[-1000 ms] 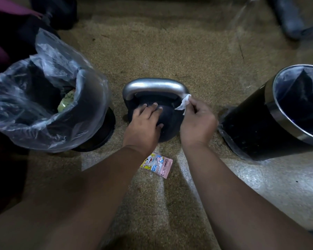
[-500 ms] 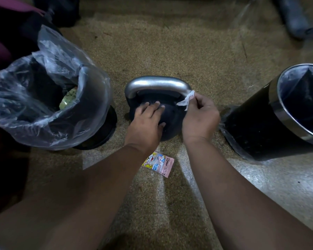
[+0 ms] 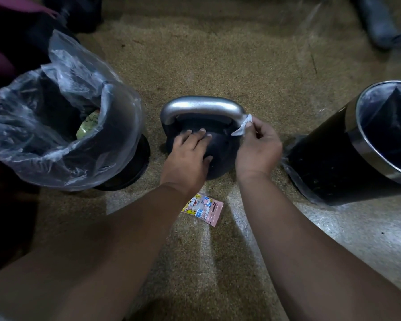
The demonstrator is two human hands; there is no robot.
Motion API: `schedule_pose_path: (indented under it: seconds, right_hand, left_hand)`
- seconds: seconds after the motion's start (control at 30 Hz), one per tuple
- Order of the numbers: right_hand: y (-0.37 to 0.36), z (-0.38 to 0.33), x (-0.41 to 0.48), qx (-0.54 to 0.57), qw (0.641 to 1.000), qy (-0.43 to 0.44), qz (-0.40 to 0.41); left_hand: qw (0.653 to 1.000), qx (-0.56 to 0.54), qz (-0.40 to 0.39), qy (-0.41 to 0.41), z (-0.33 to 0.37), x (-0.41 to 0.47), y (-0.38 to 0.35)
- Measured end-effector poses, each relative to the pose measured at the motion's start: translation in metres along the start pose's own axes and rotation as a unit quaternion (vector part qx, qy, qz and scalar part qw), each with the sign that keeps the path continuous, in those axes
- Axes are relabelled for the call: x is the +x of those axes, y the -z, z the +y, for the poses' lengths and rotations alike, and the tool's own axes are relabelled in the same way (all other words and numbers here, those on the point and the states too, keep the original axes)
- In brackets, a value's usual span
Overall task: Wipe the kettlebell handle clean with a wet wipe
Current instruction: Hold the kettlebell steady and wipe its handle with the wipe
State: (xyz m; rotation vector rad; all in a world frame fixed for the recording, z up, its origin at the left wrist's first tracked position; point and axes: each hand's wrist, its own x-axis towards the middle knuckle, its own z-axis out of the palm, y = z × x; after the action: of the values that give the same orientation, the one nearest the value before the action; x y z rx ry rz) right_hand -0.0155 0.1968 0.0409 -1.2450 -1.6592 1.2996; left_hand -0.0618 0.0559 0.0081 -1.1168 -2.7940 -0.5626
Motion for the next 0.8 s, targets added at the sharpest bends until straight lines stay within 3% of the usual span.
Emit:
schedule_pose_path:
  seconds: [0.8]
  right_hand:
    - [0.009,-0.008,0.012,-0.085,0.994,0.046,-0.052]
  left_hand:
    - [1.0,-0.005,-0.009,0.019,0.002,0.0,0.0]
